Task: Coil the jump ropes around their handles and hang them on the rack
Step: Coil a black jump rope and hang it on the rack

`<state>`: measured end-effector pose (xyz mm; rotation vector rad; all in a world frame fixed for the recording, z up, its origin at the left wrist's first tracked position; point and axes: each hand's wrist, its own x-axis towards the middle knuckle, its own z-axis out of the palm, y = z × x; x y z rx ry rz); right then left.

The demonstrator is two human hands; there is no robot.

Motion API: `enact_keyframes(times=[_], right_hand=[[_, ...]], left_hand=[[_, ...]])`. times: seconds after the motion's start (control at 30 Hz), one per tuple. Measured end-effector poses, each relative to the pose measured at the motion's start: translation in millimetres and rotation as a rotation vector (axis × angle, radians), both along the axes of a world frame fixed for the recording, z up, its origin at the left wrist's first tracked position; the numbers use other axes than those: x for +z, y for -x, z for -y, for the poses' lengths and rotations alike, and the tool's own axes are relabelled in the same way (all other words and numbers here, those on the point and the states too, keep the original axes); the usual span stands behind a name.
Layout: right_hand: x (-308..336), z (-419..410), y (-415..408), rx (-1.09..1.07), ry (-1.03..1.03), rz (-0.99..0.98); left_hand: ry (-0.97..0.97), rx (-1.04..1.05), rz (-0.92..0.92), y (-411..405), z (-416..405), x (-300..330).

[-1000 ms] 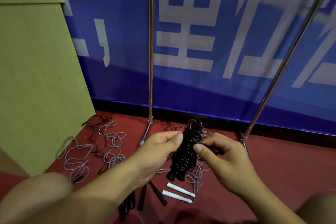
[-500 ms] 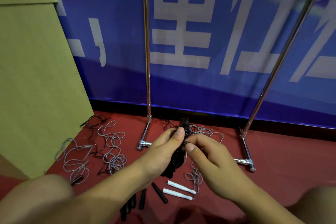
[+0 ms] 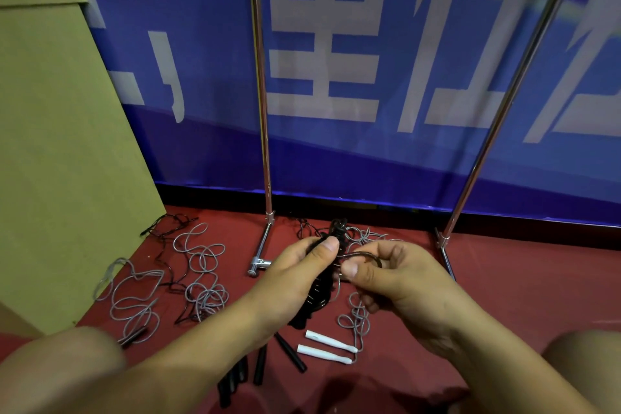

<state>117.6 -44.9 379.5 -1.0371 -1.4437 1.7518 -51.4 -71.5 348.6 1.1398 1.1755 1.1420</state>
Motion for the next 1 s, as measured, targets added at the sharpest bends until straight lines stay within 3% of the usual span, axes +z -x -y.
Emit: enact_keyframes(times=[0.3, 0.47, 1.0], right_hand=[[-3, 0, 1, -0.097, -0.138, -0.092], [-1, -2, 2, -0.101, -0.105, -0.143], [-8, -4, 6, -0.137, -0.057, -0.245]], left_hand=[[0.141, -0.032, 0.119, 2, 0, 5], [0.226, -0.086, 0.168, 6, 3, 8], [0.166, -0.206, 0.071, 5, 8, 10]])
